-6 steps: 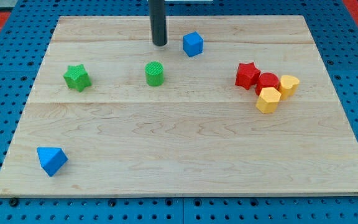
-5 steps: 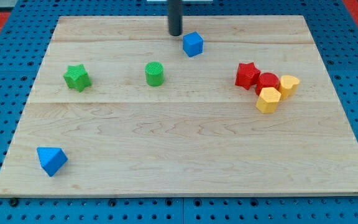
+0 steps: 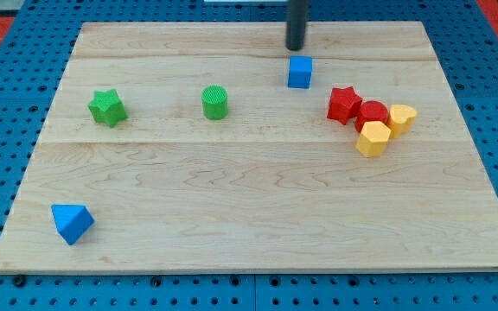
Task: Drag the blue cube right to the green circle
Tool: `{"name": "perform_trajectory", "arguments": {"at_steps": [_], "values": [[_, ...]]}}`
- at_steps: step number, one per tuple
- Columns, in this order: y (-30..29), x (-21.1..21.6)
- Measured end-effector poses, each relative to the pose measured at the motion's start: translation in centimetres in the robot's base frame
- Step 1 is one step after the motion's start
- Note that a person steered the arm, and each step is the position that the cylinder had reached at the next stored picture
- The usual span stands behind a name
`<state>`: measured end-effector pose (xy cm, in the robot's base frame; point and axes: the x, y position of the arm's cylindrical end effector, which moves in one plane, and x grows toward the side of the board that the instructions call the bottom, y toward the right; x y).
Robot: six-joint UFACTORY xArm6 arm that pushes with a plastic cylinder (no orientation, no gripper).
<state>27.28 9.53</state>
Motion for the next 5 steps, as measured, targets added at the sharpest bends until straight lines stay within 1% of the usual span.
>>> {"name": "perform_trajectory", "arguments": {"at_steps": [1,2,3,4,5], "values": [[0.8,4.3],[-1.8,5.9],[-6.4,8.6],[-11.3,9.4],[-8.7,15.2]]}}
